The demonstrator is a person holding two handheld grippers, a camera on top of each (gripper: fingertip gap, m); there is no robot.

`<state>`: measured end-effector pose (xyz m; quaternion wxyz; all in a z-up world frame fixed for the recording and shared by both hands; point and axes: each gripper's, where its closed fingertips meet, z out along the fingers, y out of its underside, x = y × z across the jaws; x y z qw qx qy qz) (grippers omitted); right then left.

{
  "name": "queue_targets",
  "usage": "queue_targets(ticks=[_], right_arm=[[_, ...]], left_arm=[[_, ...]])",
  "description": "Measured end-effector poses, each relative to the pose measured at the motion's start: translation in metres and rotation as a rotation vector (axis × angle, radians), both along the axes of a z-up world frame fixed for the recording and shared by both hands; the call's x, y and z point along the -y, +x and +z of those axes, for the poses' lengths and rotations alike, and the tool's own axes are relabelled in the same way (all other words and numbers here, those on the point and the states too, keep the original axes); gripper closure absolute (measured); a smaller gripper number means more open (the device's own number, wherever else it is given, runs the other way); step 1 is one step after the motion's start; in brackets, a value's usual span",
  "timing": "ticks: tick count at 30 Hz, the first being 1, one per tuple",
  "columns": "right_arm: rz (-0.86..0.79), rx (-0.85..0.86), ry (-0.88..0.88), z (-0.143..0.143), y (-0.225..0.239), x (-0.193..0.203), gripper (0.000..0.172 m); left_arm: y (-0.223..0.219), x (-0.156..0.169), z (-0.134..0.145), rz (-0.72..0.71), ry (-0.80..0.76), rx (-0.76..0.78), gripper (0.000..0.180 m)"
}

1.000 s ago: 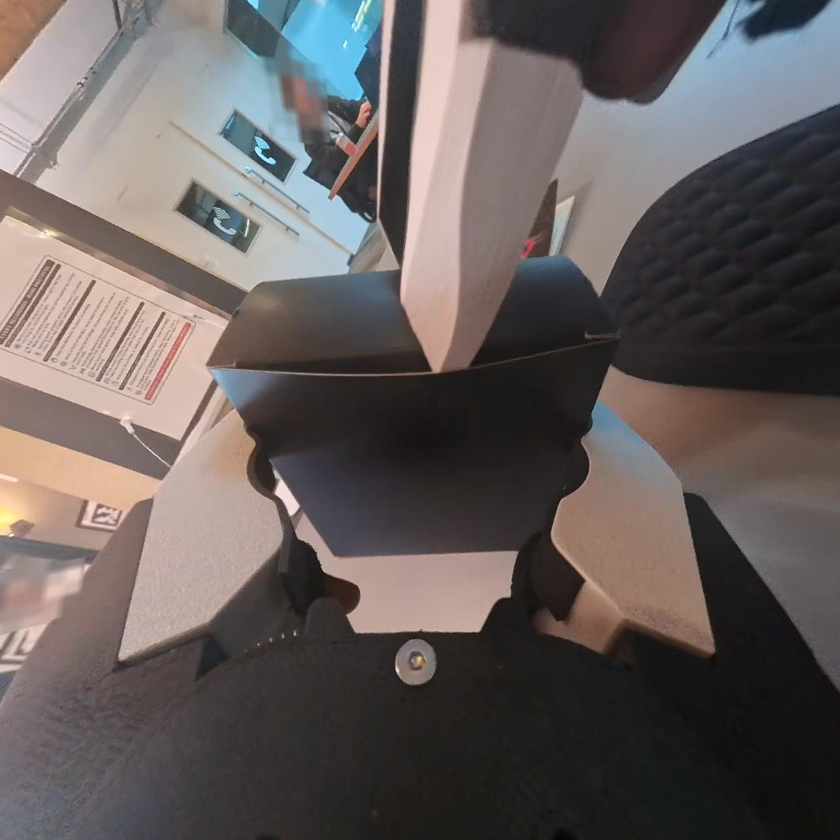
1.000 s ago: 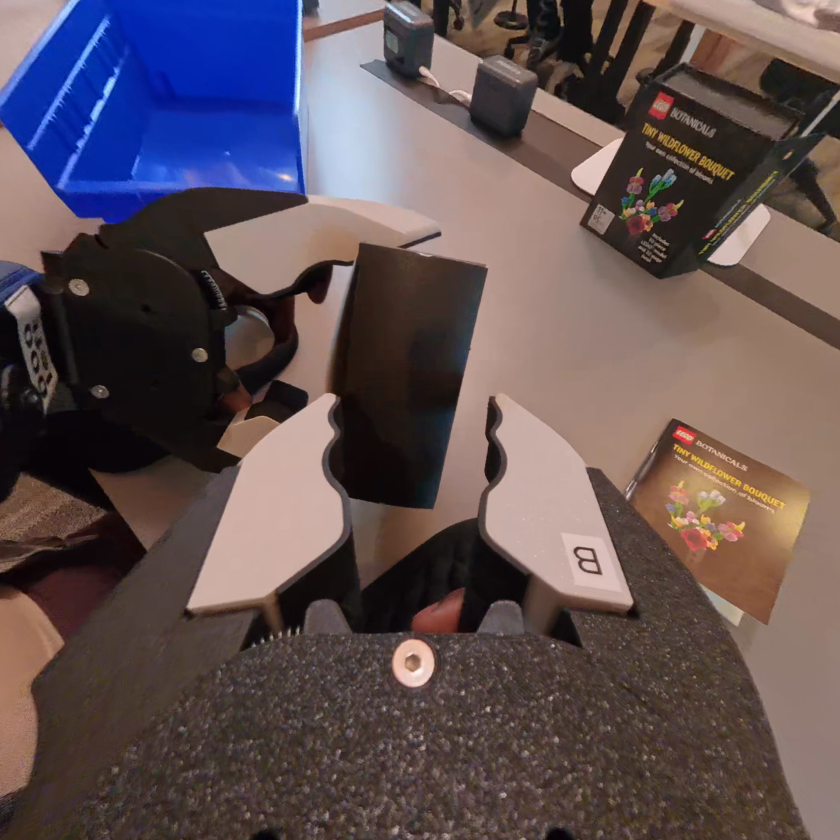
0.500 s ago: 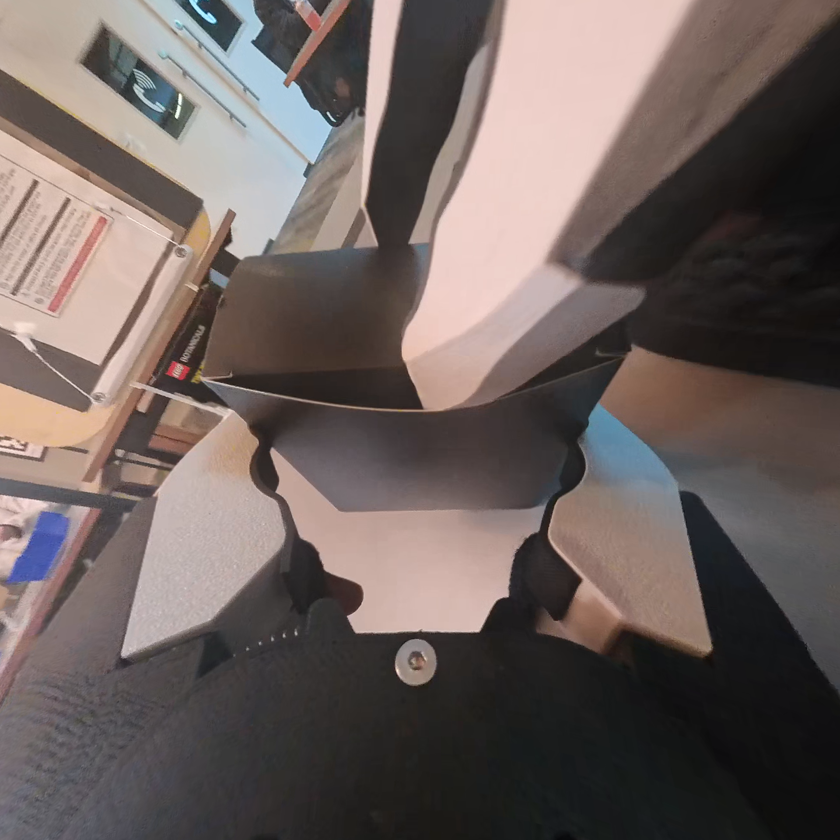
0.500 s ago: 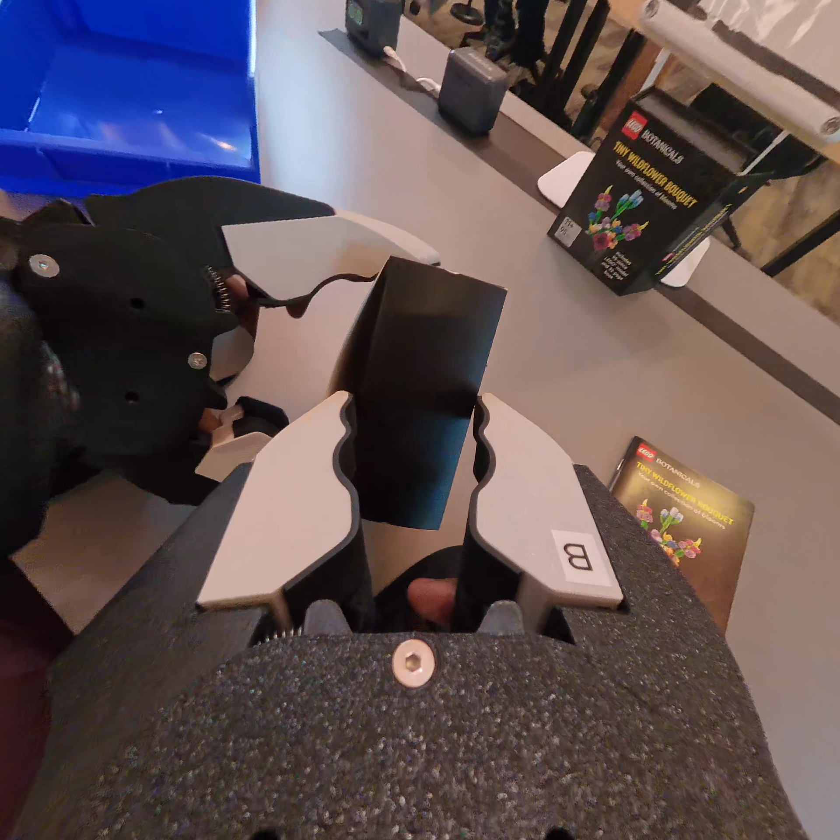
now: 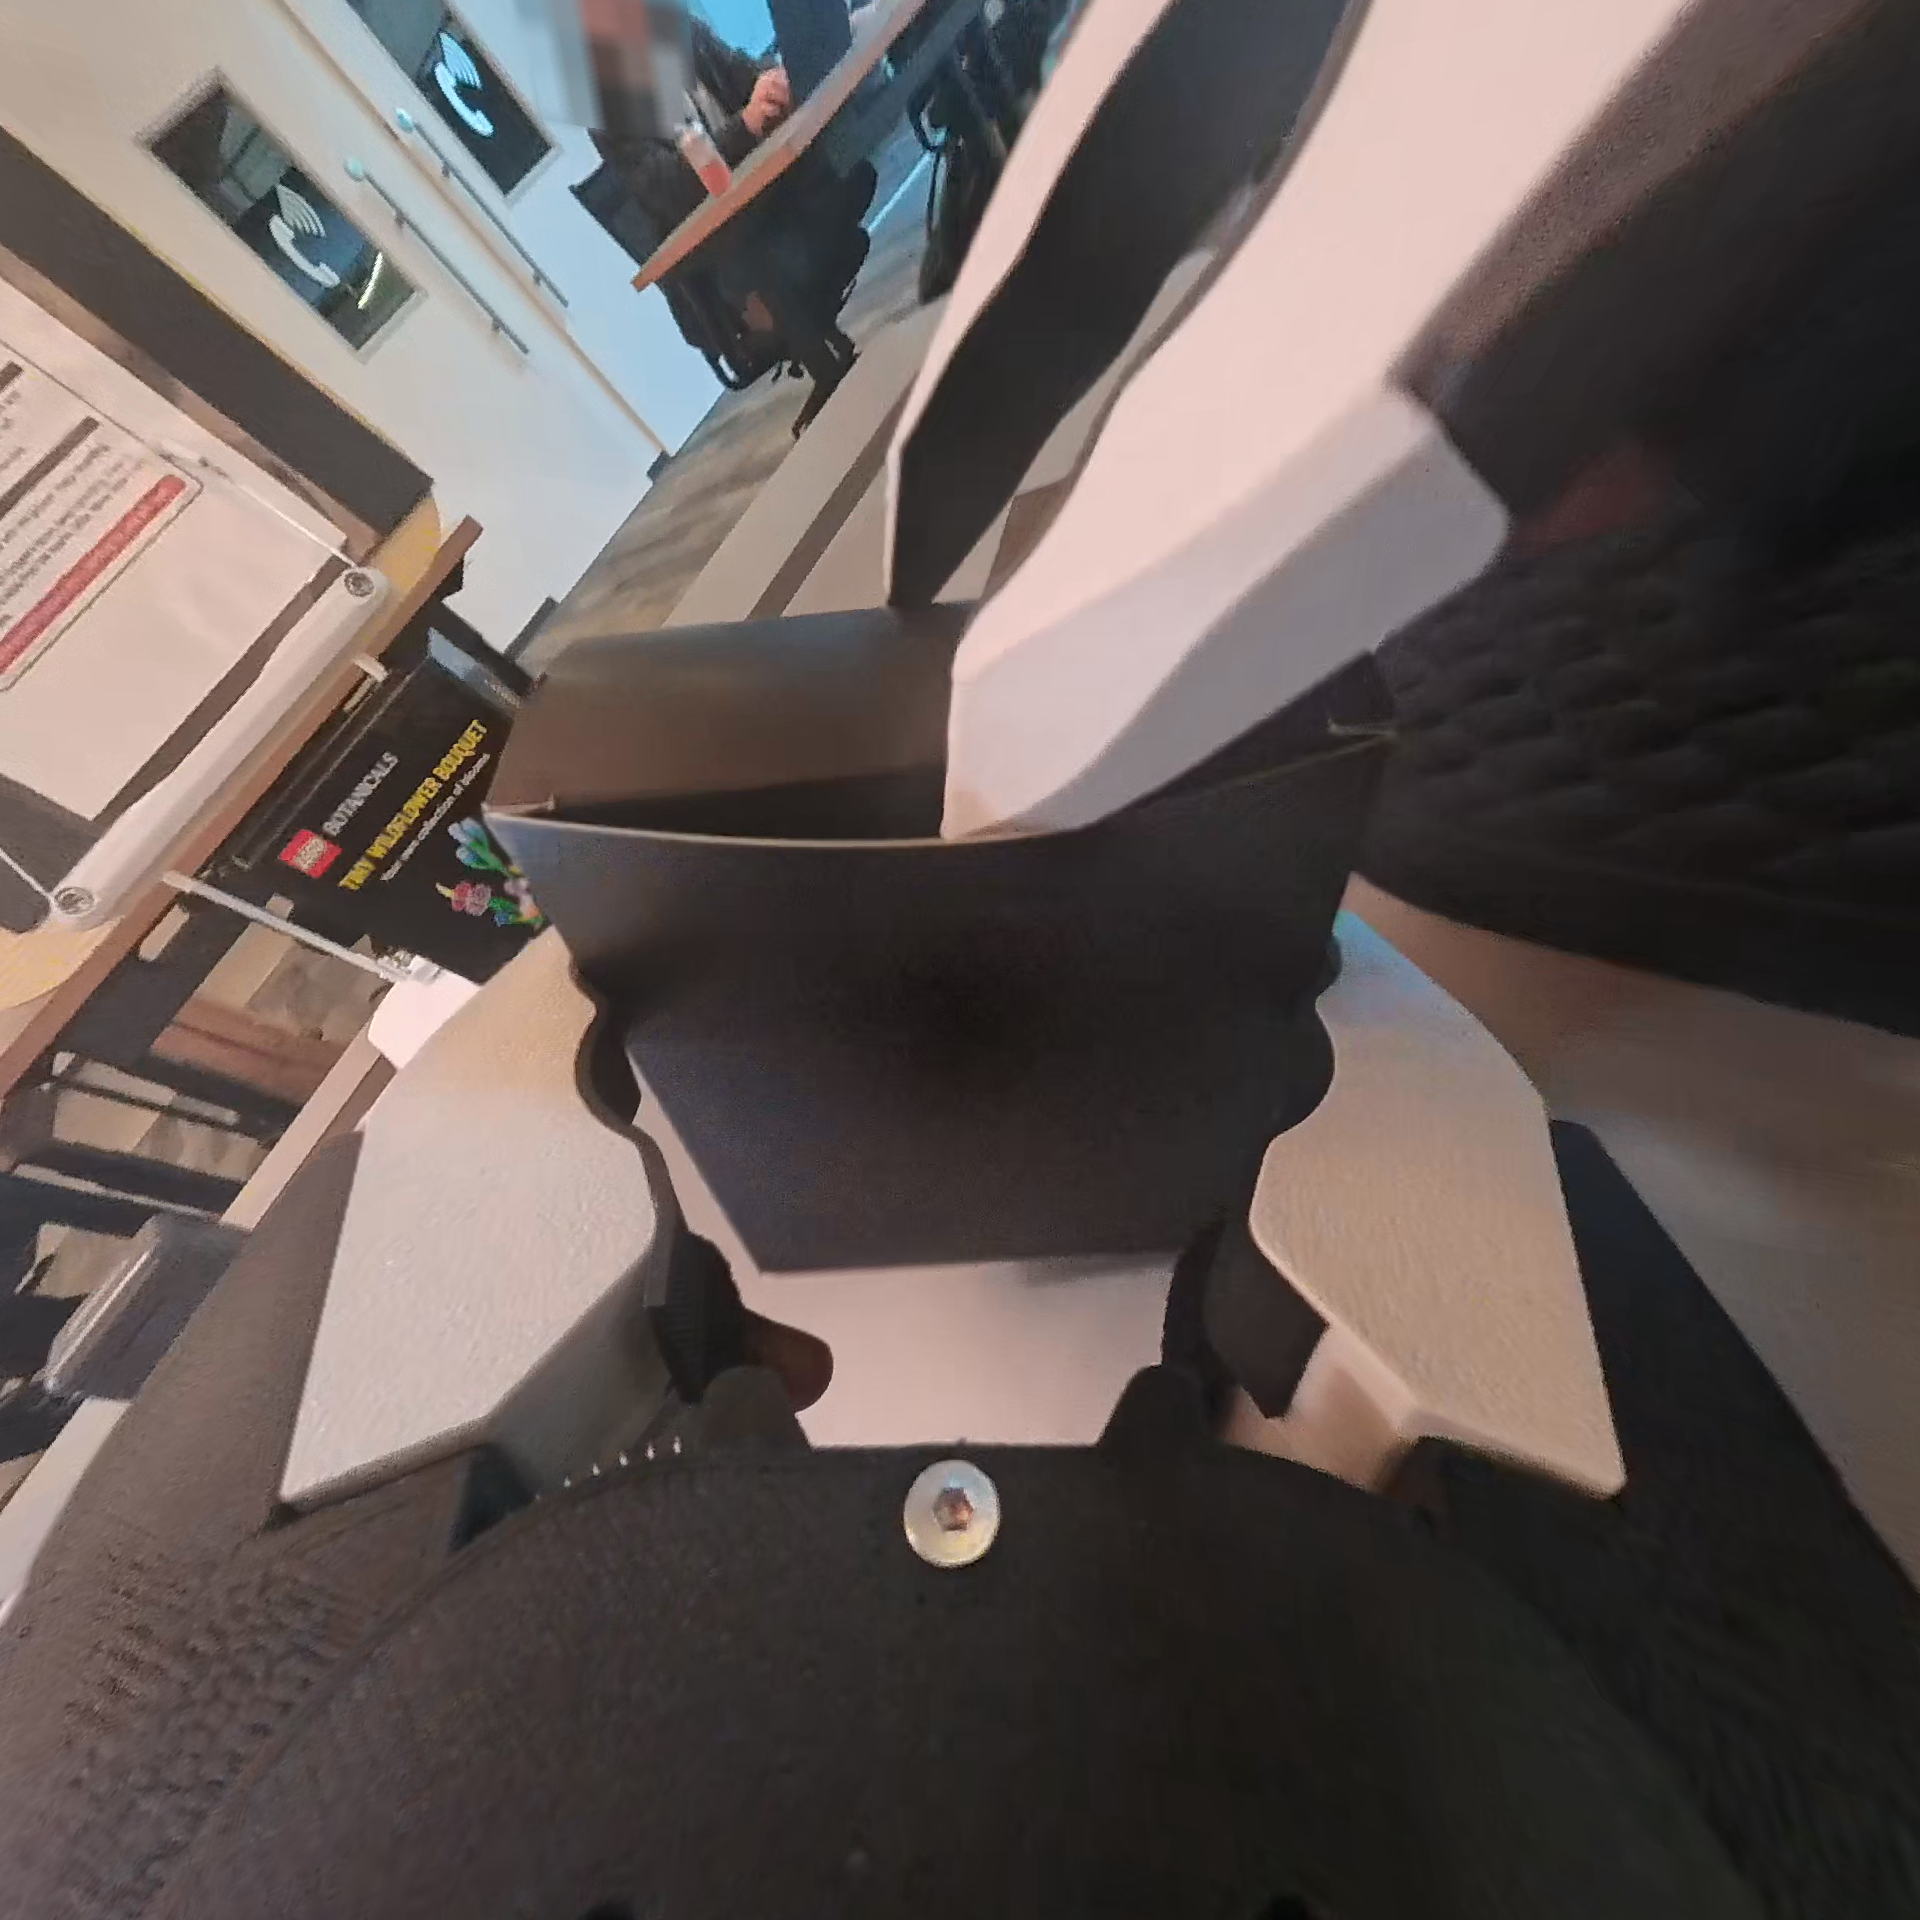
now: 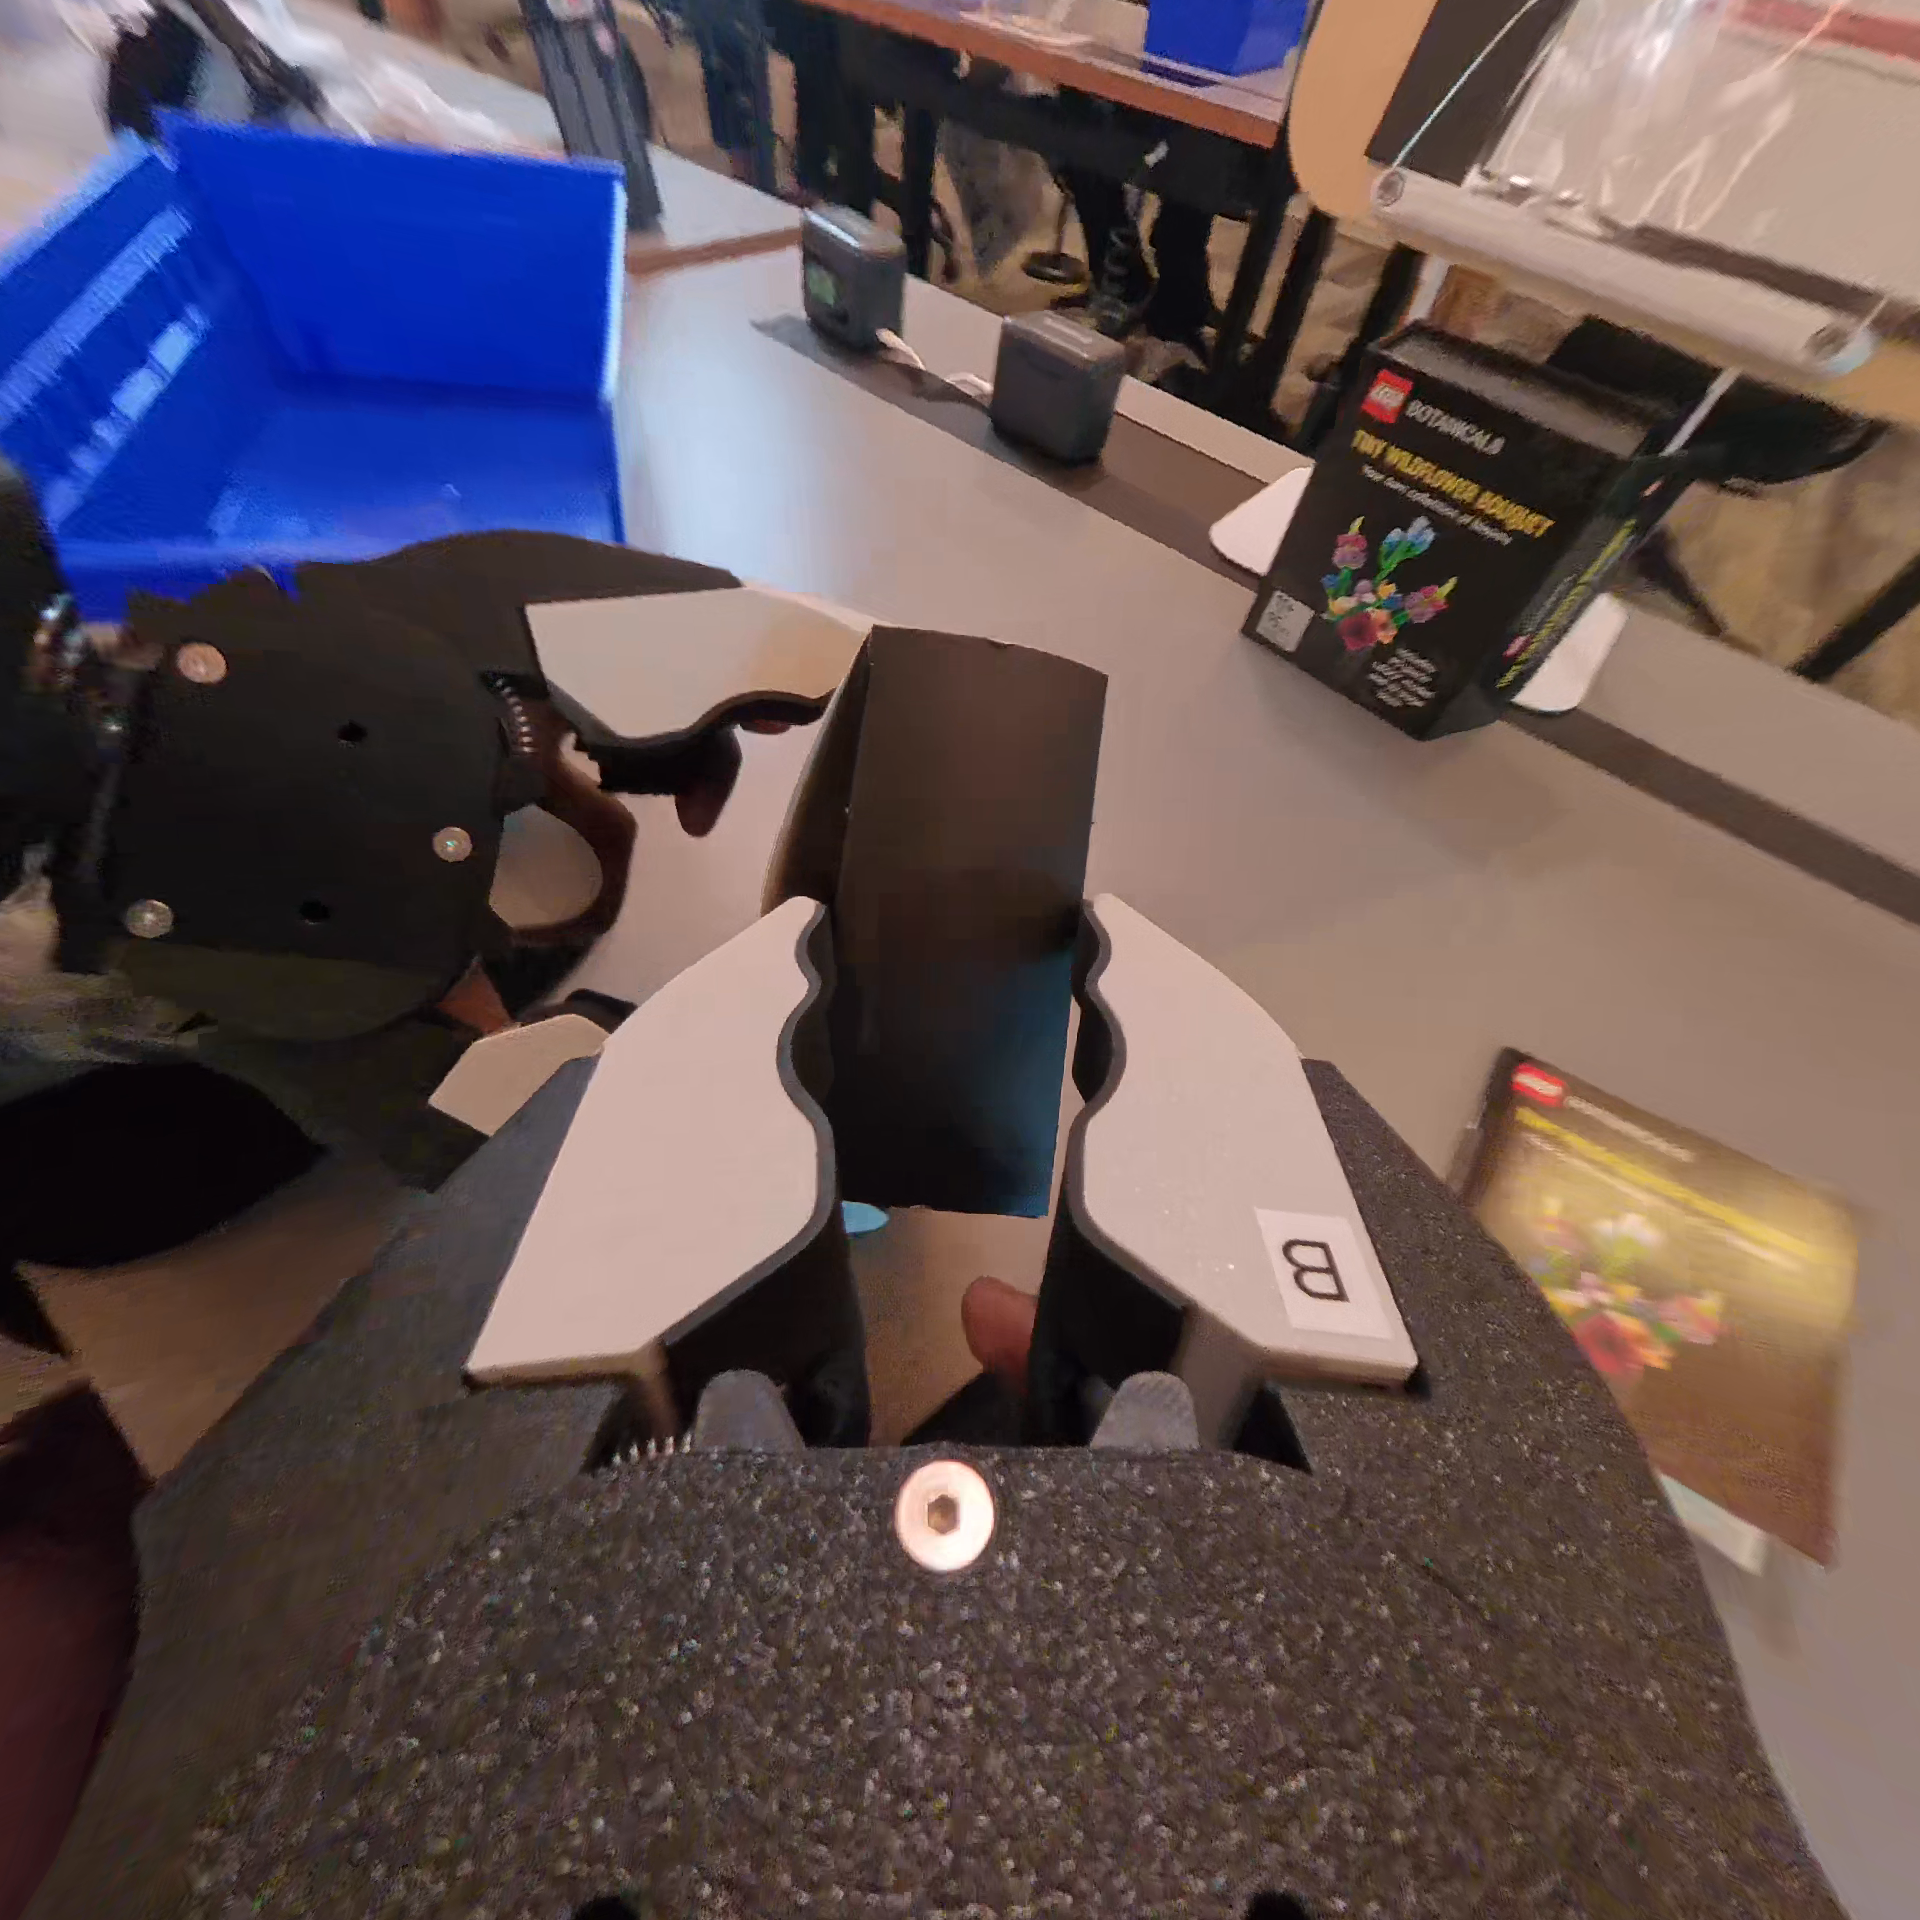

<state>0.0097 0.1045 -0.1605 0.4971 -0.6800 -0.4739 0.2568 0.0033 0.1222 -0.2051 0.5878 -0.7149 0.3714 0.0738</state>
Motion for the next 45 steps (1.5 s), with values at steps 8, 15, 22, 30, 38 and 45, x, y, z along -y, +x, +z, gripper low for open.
queue_targets(ticks=[8, 15, 22, 30, 38, 45], right_arm=[[0.085, -0.093, -0.194, -0.002, 0.005, -0.007, 0.129], [0.103, -0.062, -0.181, -0.002, 0.014, -0.014, 0.158], [0.041, -0.016, -0.071, -0.004, 0.023, -0.025, 0.167], [0.003, 0.033, 0.04, 0.0, 0.024, -0.026, 0.169], [0.073, -0.168, -0.158, 0.01, 0.028, -0.034, 0.17], [0.188, -0.288, -0.362, 0.017, 0.026, -0.036, 0.168]], left_arm=[[0.002, -0.004, 0.0, -0.014, 0.048, -0.076, 0.052], [0.008, -0.01, -0.005, -0.006, 0.028, -0.127, 0.051], [0.011, -0.013, -0.006, -0.009, 0.018, -0.124, 0.053], [0.01, -0.011, -0.005, -0.015, 0.042, -0.093, 0.054], [0.008, -0.011, -0.005, -0.053, 0.04, -0.012, 0.054], [0.004, -0.007, -0.004, -0.087, 0.051, 0.037, 0.051]])
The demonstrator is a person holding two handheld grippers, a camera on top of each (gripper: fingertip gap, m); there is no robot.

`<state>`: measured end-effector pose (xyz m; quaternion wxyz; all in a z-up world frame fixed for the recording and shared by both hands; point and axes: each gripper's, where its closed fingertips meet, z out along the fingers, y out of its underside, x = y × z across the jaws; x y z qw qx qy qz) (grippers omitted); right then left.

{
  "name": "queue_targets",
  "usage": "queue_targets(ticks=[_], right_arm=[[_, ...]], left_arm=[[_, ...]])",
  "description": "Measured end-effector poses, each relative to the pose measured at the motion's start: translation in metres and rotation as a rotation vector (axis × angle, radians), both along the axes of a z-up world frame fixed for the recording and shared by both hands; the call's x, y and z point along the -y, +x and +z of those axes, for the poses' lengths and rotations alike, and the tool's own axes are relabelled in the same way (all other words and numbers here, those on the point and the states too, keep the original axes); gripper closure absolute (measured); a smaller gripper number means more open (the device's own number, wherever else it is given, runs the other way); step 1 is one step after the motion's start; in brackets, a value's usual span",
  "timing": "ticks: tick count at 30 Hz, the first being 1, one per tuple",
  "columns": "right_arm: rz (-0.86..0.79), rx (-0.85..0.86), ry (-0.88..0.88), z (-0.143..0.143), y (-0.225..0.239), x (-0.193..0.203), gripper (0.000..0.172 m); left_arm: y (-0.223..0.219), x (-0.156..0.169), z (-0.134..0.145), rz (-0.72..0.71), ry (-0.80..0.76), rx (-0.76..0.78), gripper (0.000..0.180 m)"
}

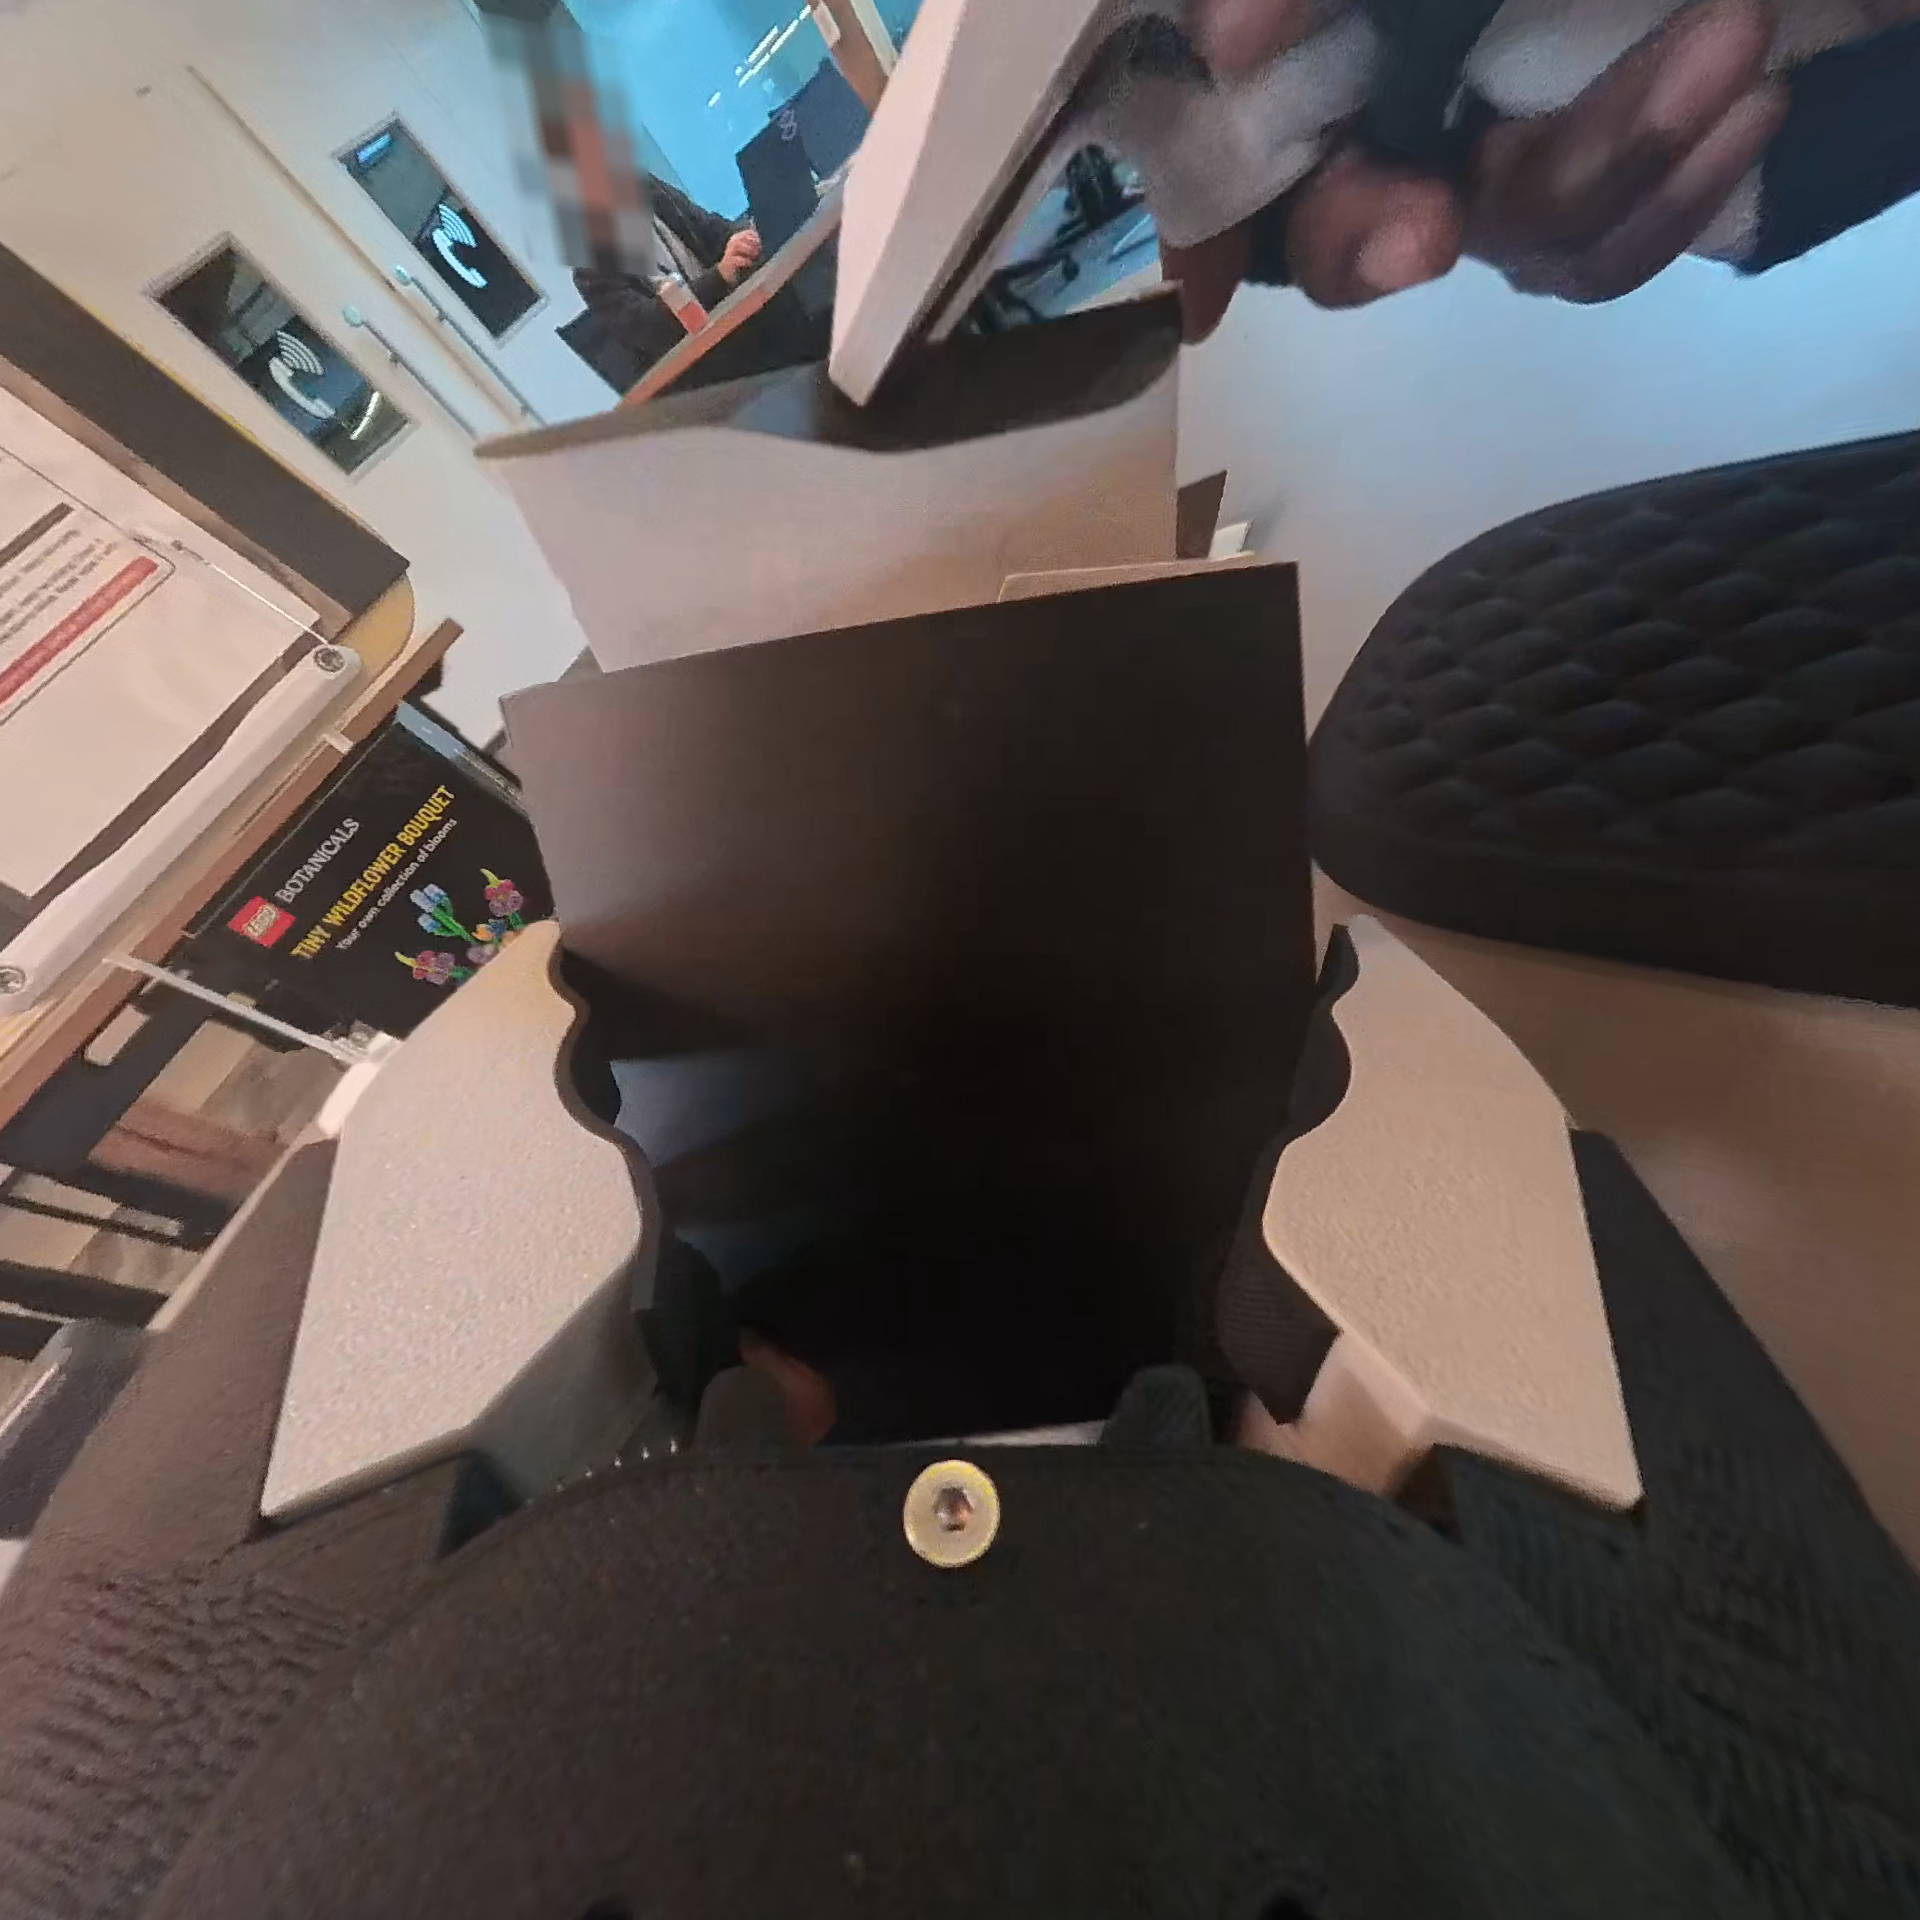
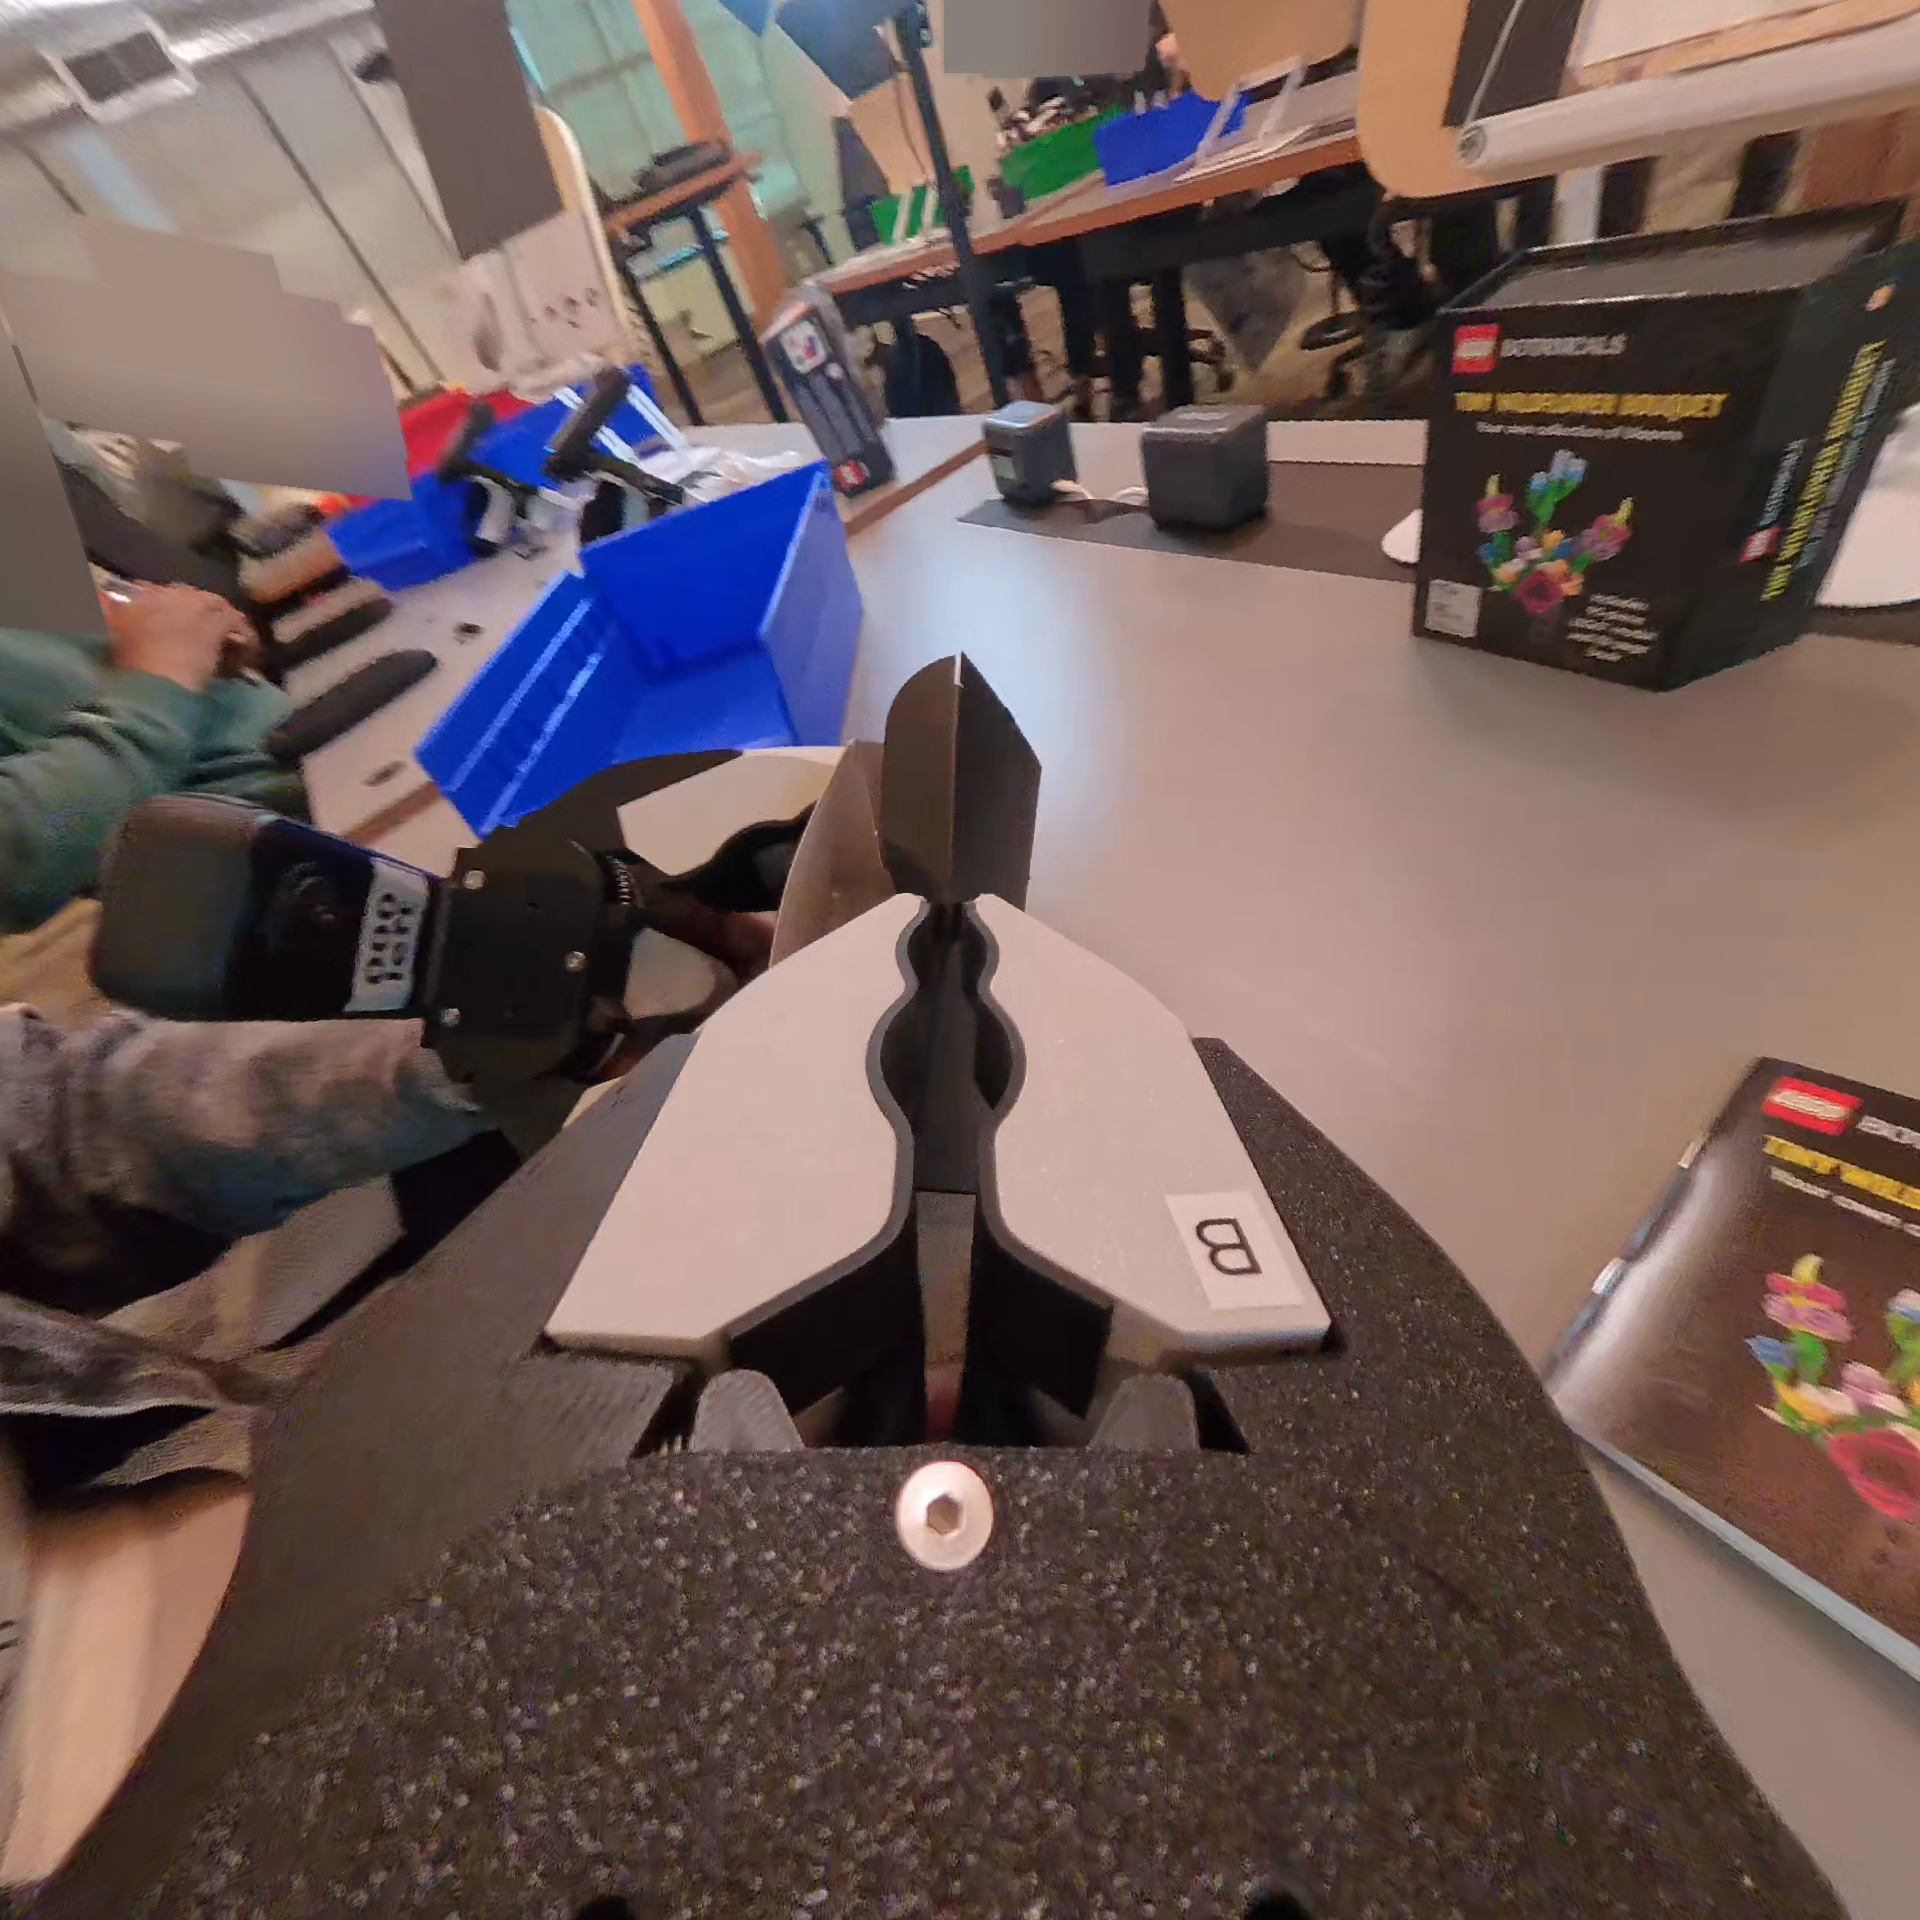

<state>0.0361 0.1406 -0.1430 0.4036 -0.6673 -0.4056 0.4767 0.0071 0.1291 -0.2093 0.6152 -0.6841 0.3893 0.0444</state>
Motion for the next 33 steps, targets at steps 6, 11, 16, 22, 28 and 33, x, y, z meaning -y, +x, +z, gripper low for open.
queue_targets(ticks=[6, 11, 16, 22, 28, 33], right_arm=[[0.084, 0.031, -0.04, -0.002, -0.002, 0.005, 0.119], [0.095, 0.07, 0.137, -0.016, -0.011, 0.035, 0.084], [0.103, 0.039, 0.268, -0.02, -0.024, 0.043, 0.127], [0.247, 0.031, 0.29, -0.008, -0.023, 0.039, 0.152], [0.499, 0.001, 0.293, -0.01, -0.021, 0.043, 0.158], [0.64, -0.086, 0.301, 0.003, -0.032, 0.048, 0.163]], left_arm=[[-0.008, 0.003, -0.001, 0.022, -0.02, 0.035, 0.051], [-0.016, 0.006, -0.003, 0.064, -0.039, 0.067, 0.051], [-0.02, 0.011, -0.004, 0.094, -0.041, 0.06, 0.051], [-0.022, 0.025, -0.007, 0.028, -0.161, 0.146, 0.051], [-0.03, 0.058, 0.029, -0.277, -0.219, 0.386, 0.07], [-0.046, 0.065, 0.007, -0.273, -0.314, 0.233, 0.071]])
